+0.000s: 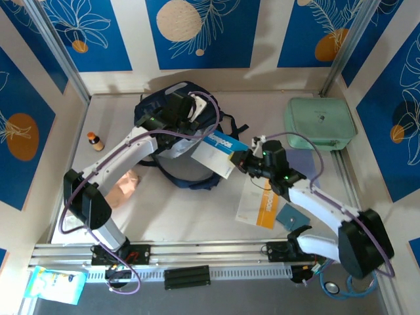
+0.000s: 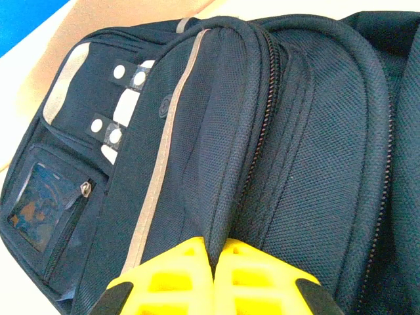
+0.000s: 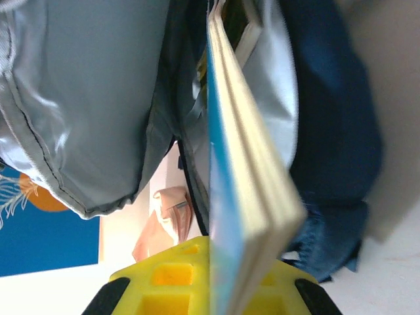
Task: Pack books, pencil case, and school supplies into a backpack
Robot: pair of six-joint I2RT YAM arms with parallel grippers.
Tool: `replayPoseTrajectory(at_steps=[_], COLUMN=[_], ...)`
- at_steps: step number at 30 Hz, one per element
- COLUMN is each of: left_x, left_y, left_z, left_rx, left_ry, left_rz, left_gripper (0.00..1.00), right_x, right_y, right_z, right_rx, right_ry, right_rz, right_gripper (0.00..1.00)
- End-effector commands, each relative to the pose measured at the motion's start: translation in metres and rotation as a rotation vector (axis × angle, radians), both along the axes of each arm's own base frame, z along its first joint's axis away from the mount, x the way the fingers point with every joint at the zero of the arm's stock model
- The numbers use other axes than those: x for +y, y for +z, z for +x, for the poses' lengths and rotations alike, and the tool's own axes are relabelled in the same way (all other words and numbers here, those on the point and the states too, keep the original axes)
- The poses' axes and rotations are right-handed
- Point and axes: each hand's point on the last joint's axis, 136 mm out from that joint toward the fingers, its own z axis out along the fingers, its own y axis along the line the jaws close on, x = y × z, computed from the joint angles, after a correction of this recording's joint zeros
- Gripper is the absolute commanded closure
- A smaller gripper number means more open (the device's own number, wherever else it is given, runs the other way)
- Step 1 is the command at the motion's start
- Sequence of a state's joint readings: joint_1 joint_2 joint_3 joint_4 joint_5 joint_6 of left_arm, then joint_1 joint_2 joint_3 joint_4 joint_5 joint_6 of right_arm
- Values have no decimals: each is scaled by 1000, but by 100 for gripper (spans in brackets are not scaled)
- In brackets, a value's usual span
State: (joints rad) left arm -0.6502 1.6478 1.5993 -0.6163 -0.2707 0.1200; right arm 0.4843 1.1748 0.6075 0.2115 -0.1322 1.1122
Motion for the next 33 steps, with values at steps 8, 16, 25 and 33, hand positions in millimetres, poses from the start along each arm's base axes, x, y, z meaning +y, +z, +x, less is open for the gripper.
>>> replayPoseTrajectory(at_steps=[8,16,25,33], left_x=[-12,-13,-13,-3], left_y=[78,111,120,111], left_z=[4,6,7,15], left_rx=[-136,-183,-195,-175], left_ry=[14,17,22,55], left_rz=[-209,-269,-292,-287], left_gripper=[100,100,100,100], right_x=[64,93,138,138], right_y=[44,0,-46,-52], right_z=[80,143,180,163], right_rx=[-87,-60,-42,-26], right_ry=[-22,-198,-315,-273], right_rz=[126,41,-64,-65], right_gripper=[100,100,98,36])
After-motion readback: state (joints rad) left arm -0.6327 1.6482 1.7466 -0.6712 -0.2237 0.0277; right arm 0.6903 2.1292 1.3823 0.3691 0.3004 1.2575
